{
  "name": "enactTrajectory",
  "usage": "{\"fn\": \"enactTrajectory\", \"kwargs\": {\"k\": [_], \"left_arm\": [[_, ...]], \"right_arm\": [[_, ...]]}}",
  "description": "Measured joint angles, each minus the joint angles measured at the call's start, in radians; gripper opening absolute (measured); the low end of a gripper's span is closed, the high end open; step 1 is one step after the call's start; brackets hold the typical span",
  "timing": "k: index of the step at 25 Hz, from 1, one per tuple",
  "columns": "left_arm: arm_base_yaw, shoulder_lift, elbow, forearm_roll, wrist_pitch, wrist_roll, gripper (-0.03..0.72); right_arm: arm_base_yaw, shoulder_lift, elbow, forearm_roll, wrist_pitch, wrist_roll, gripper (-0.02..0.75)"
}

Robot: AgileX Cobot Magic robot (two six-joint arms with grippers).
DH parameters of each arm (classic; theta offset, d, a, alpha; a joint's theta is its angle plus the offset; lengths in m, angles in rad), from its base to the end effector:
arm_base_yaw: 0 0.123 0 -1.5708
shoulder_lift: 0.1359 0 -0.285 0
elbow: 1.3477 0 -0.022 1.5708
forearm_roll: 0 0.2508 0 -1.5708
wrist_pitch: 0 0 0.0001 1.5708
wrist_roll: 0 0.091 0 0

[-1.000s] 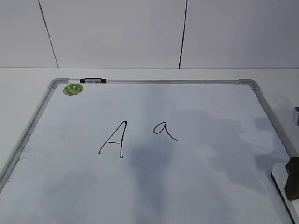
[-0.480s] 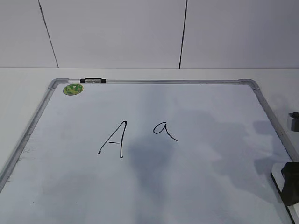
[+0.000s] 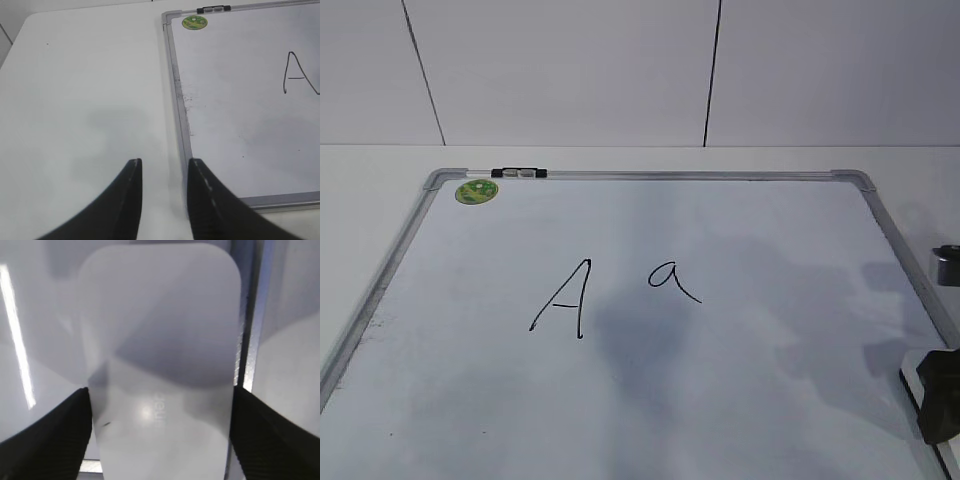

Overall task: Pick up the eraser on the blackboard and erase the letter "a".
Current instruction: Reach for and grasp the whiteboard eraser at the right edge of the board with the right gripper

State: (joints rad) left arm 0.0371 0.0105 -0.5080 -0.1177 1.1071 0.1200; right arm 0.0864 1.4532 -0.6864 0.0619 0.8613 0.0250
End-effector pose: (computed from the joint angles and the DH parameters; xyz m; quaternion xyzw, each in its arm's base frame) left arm -0.0061 -0.0098 0.2763 0.0394 0.8633 -0.0193 0.5027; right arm 0.2156 0.0230 0.1766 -0.0109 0.9995 0.0246 0.0136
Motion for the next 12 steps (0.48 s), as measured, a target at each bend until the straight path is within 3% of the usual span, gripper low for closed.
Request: {"fn": "enactTrajectory", "kwargs": {"k": [12], "left_arm": [[0.0, 0.0, 0.0, 0.0, 0.0, 0.0, 0.235]], "right_arm": [[0.0, 0.0, 0.0, 0.002, -0.002, -0.002, 0.624]]}}
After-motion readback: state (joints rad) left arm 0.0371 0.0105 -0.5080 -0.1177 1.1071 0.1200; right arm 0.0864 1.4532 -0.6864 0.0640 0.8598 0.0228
